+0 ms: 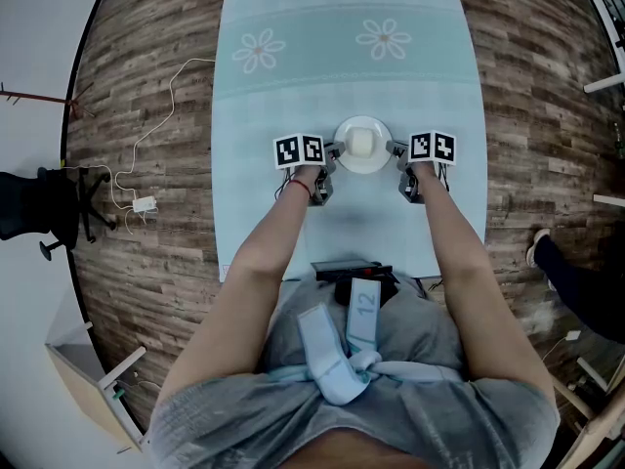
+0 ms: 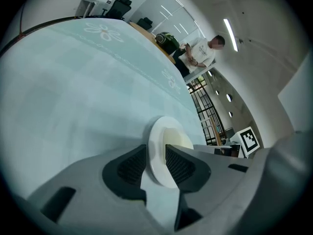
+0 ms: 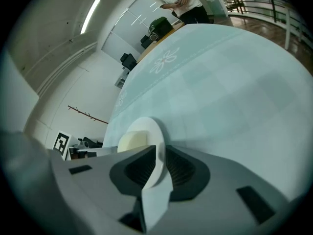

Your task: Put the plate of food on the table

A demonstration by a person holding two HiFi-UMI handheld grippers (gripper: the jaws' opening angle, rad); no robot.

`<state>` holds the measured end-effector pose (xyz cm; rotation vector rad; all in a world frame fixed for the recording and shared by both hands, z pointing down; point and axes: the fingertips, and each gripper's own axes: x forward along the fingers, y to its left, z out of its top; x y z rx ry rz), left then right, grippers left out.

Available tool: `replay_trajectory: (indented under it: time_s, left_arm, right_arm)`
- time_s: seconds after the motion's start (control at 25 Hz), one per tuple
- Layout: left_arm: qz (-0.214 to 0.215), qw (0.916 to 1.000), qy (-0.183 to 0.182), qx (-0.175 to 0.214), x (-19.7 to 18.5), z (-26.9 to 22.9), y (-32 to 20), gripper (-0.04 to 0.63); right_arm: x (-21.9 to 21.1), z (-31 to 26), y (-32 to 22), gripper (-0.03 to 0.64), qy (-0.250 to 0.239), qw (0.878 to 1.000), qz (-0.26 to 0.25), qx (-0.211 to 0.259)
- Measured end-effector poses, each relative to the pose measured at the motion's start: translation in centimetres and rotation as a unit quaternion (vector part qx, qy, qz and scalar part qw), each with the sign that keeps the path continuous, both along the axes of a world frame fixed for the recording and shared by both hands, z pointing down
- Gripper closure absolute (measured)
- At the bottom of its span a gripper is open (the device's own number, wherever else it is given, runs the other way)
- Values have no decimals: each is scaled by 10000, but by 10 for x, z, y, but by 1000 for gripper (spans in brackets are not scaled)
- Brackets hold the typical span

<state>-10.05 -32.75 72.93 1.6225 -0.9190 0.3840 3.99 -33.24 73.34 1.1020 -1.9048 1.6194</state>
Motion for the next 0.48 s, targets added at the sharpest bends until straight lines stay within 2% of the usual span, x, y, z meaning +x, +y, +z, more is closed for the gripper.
replay_trajectory:
  time_s: [0.2,0.48]
  left_arm:
    - [64,9999,-153,-12,-2,-3,3,485]
    - [157,9998,-131,79,3,-14,6,485]
  right_arm:
    - [6,-4,0,574,257,9997,-15,30]
    - [10,-15,4,575,441,9988,-137,160]
